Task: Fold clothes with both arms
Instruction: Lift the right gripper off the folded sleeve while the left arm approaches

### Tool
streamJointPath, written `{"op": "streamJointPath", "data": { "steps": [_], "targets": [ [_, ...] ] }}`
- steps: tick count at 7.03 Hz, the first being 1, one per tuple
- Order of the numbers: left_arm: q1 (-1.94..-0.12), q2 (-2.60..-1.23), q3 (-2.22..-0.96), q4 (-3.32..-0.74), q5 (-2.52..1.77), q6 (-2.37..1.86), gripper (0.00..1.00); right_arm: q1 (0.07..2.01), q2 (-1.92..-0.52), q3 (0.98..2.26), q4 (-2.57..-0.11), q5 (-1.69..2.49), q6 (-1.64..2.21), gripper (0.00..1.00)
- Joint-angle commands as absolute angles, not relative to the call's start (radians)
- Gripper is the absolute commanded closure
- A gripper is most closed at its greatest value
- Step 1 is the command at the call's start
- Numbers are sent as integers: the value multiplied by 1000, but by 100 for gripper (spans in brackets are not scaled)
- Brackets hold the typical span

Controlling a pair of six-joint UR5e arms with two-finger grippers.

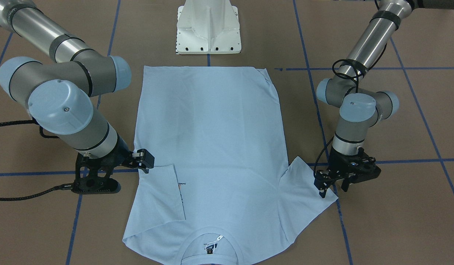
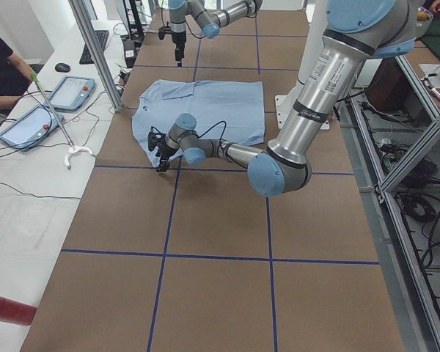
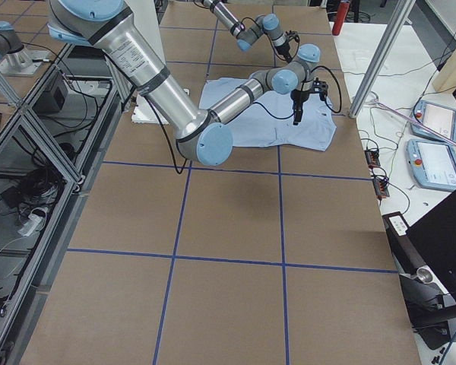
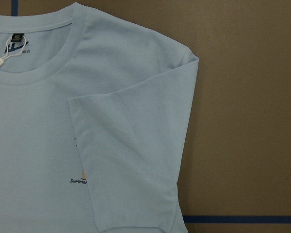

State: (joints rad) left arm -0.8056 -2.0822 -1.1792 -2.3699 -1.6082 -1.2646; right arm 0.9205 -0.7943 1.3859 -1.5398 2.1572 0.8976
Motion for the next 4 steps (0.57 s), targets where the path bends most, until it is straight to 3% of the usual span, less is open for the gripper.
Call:
{"op": "streamJointPath", "data": {
  "steps": [1,2,4],
  "targets": [
    [-799,-2086,-1177,-2367,-1608,-1262,18,917,-795,1382,-1539,2155,899,0],
    [-799,-2088,-1177,-2365,-1608,-1261,27,917,-793,1384,-1539,2155,900,0],
    [-799,-2086,-1180,-2364,-1608,-1261,59,917,-795,1382,-1539,2155,899,0]
  ]
}}
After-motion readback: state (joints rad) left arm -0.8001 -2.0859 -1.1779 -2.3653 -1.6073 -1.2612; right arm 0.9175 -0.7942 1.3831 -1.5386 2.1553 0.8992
